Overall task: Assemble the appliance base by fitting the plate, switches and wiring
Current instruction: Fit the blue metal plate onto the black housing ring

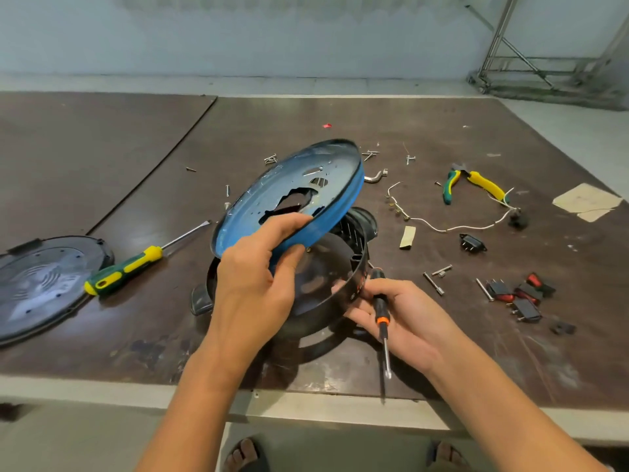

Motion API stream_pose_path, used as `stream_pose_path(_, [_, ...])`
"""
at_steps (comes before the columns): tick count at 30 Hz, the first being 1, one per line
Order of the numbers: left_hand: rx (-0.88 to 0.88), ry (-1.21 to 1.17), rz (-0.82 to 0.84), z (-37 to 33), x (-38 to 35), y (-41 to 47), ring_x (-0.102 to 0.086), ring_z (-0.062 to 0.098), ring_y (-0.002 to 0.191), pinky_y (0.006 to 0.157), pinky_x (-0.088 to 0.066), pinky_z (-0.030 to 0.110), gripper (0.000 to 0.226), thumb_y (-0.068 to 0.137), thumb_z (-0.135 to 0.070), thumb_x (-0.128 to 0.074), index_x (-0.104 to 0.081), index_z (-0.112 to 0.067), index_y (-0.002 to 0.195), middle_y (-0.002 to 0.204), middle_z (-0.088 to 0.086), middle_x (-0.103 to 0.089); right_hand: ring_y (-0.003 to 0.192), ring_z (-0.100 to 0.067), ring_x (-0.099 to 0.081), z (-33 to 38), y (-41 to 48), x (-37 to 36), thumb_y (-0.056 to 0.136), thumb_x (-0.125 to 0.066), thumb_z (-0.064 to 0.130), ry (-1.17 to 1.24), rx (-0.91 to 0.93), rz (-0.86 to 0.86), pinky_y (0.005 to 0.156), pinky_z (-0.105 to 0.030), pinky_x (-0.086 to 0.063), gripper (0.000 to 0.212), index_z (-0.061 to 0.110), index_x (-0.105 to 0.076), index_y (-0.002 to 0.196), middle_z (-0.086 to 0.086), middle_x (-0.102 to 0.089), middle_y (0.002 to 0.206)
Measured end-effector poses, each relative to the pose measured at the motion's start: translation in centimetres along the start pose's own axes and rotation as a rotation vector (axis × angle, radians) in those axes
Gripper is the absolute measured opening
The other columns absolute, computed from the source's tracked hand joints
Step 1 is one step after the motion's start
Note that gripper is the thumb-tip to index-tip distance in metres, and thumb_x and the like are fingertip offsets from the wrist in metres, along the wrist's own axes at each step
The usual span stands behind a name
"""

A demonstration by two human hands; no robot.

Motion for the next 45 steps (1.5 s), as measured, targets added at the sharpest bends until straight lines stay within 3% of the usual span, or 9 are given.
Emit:
stream_pose_path(4, [-0.032,0.065,0.036,0.3,-0.6,-0.2,-0.063,0.007,0.107,0.09,-0.055,0.039,0.038,0.092,-0.014,-0.059,-0.06,-0.032,0.125,0.116,-0.021,-0.065,0.106,-0.037,-0.07,0.9,-0.1,0.6,0.097,-0.043,-0.006,-0.301,0.033,-0.064,0.09,-0.049,-0.058,0.03,-0.002,-0.058,0.122,-0.023,-0.071,0.115])
stream_pose_path(11, [-0.042,0.086,0.031,0.6,-0.9,-0.4,-0.063,0.008,0.109,0.091,-0.054,0.04,0.036,0.092,-0.013,-0.059,-0.062,-0.029,0.125,0.117,-0.018,-0.066,0.097,-0.039,-0.073,2.7,0.2,1.3,0.097,-0.051,-0.005,-0.41,0.164,-0.111,0.067,-0.042,-0.062,0.02,0.005,-0.06,0.112,-0.02,-0.075,0.098])
stream_pose_path(15, [-0.05,0.104,0.029,0.7,-1.2,-0.6,-0.062,0.009,0.108,0.09,-0.054,0.041,0.038,0.091,-0.012,-0.058,-0.061,-0.029,0.125,0.117,-0.016,-0.066,0.091,-0.029,-0.075,3.5,0.2,1.2,0.097,-0.05,-0.005,-0.649,0.262,-0.107,0.065,-0.033,-0.061,0.029,0.013,-0.07,0.085,-0.015,-0.075,0.089])
stream_pose_path(19, [-0.072,0.119,0.052,0.7,-1.5,-0.8,-0.063,0.014,0.11,0.091,-0.053,0.044,0.039,0.09,-0.01,-0.059,-0.062,-0.023,0.127,0.118,-0.009,-0.067,0.077,-0.018,-0.074,4.8,-0.2,1.3,0.093,-0.057,-0.009,-0.885,0.325,-0.152,0.072,-0.032,-0.061,0.017,0.005,-0.066,0.096,-0.005,-0.07,0.076])
stream_pose_path(24, [-0.094,0.149,0.081,0.6,-1.8,-0.8,-0.062,0.015,0.111,0.091,-0.053,0.043,0.037,0.092,-0.012,-0.059,-0.062,-0.02,0.128,0.12,-0.006,-0.067,0.079,-0.023,-0.072,5.4,-0.6,1.3,0.093,-0.057,-0.008,-0.758,0.281,-0.161,0.07,-0.037,-0.063,0.025,0.007,-0.062,0.113,-0.011,-0.074,0.081])
stream_pose_path(29, [-0.092,0.155,0.092,0.5,-2.0,-0.8,-0.061,0.014,0.113,0.092,-0.053,0.043,0.037,0.093,-0.013,-0.059,-0.062,-0.021,0.129,0.122,-0.007,-0.066,0.087,-0.028,-0.071,5.6,-0.4,2.0,0.093,-0.055,-0.005,-0.36,0.115,-0.134,0.073,-0.035,-0.06,0.033,0.009,-0.06,0.123,-0.019,-0.074,0.097])
stream_pose_path(38, [-0.118,0.171,0.107,0.1,-2.7,-1.1,-0.063,0.016,0.105,0.086,-0.053,0.044,0.035,0.092,-0.01,-0.06,-0.062,-0.021,0.126,0.115,-0.006,-0.067,0.09,-0.031,-0.073,6.0,-0.6,2.2,0.095,-0.056,0.0,-0.417,0.102,-0.144,0.078,-0.04,-0.058,0.035,0.017,-0.059,0.125,-0.02,-0.074,0.099])
stream_pose_path(42, [-0.131,0.19,0.124,-0.2,-3.0,-1.1,-0.063,0.017,0.104,0.086,-0.052,0.043,0.035,0.092,-0.008,-0.061,-0.063,-0.018,0.126,0.114,-0.003,-0.067,0.078,-0.028,-0.073,6.8,-1.0,1.8,0.095,-0.057,0.001,-0.583,0.157,-0.162,0.063,-0.035,-0.056,0.035,0.022,-0.061,0.122,-0.015,-0.076,0.092])
stream_pose_path(45, [-0.143,0.227,0.136,-0.4,-3.2,-1.4,-0.063,0.018,0.1,0.084,-0.051,0.042,0.037,0.091,-0.005,-0.063,-0.064,-0.016,0.126,0.11,-0.001,-0.067,0.078,-0.03,-0.074,7.0,-1.2,2.1,0.096,-0.057,0.001,-0.599,0.156,-0.177,0.066,-0.038,-0.06,0.032,0.021,-0.061,0.121,-0.018,-0.076,0.09])
Point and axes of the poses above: each hand's wrist, its own y-axis towards the middle knuckle, its own x-axis out of the back of the hand, z = x × y, the point moved 6 cm from there along y, towards the middle knuckle
